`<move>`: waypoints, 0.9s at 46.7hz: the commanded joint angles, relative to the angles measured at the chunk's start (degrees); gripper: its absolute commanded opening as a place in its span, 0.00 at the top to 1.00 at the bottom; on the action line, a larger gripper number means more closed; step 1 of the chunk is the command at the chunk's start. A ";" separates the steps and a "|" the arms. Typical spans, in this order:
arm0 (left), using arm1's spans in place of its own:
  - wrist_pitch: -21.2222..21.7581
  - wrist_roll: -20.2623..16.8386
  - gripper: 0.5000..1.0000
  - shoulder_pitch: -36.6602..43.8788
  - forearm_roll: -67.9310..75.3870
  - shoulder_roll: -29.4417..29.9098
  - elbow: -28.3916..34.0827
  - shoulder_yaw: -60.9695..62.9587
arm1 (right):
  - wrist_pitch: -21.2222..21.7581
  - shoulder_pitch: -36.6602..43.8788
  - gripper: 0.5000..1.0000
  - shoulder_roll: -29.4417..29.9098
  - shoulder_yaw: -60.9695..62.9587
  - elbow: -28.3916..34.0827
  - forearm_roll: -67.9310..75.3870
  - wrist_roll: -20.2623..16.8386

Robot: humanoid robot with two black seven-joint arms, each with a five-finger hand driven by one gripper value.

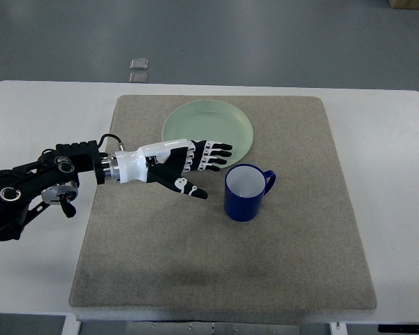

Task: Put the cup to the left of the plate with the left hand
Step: 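Reach the left hand past the plate to the blue mug's side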

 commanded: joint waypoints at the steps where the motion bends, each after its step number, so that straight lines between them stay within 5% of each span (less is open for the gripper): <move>1: 0.15 0.00 0.00 0.00 -0.01 -0.95 0.53 -0.01 | 0.00 0.00 0.14 0.00 0.00 0.00 0.00 0.00; 42: 3.39 0.00 0.00 -0.09 -0.10 -5.96 1.50 2.53 | 0.00 0.00 0.14 0.00 0.00 0.00 0.00 0.00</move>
